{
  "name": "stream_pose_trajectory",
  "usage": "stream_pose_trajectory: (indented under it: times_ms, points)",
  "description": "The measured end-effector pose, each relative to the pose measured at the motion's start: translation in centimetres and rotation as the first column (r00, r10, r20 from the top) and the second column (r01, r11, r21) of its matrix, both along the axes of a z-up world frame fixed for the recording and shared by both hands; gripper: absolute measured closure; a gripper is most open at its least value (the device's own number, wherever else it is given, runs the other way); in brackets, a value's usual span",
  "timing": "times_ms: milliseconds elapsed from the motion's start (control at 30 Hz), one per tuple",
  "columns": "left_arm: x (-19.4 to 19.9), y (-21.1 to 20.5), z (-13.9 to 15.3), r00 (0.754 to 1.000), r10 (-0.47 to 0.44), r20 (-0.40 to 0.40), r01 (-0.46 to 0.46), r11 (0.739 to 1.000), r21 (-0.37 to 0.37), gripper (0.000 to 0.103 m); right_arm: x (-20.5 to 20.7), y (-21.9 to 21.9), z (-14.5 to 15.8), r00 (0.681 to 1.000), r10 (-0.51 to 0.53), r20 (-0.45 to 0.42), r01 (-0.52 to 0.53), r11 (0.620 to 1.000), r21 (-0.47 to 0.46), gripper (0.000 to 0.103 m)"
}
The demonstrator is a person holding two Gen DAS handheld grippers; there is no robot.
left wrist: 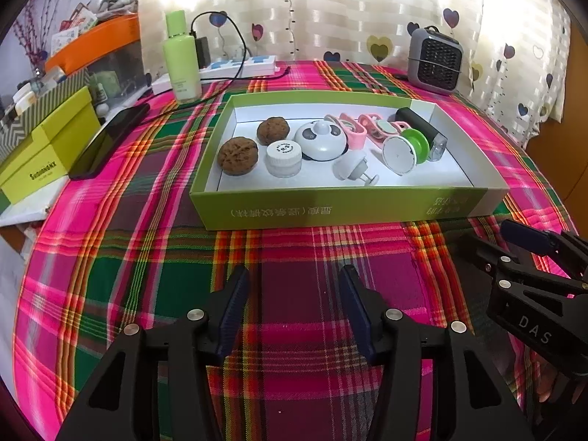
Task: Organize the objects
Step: 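Lift both open grippers out of the tray and withdraw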
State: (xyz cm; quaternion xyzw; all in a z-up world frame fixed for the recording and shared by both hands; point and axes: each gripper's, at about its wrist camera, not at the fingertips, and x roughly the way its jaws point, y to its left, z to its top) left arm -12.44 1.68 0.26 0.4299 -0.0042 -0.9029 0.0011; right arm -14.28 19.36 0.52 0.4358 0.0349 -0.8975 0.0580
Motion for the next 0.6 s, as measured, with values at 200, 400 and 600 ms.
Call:
stream_pose_trajectory:
  times_ms: [200, 400, 600]
  points:
    - [-0.04, 0.03, -0.01, 1.000, 0.002, 0.001, -0.002, 1.000, 0.001, 0.051, -0.24, 0.47, -0.14, 1.000, -0.017, 0.006, 0.017, 1.000, -0.004, 0.035]
    - [-0.14, -0.13, -0.10, 1.000, 0.010, 0.004, -0.010, 1.000, 0.000, 0.045, -0.25, 0.46, -0.13, 1.000, -0.017, 0.006, 0.017, 1.000, -0.003, 0.035]
    - [-0.16, -0.30, -0.07, 1.000, 0.014, 0.005, -0.014, 1.000, 0.006, 0.044, -0.25, 0.47, -0.15, 1.000, -0.017, 0.006, 0.017, 1.000, -0.005, 0.035]
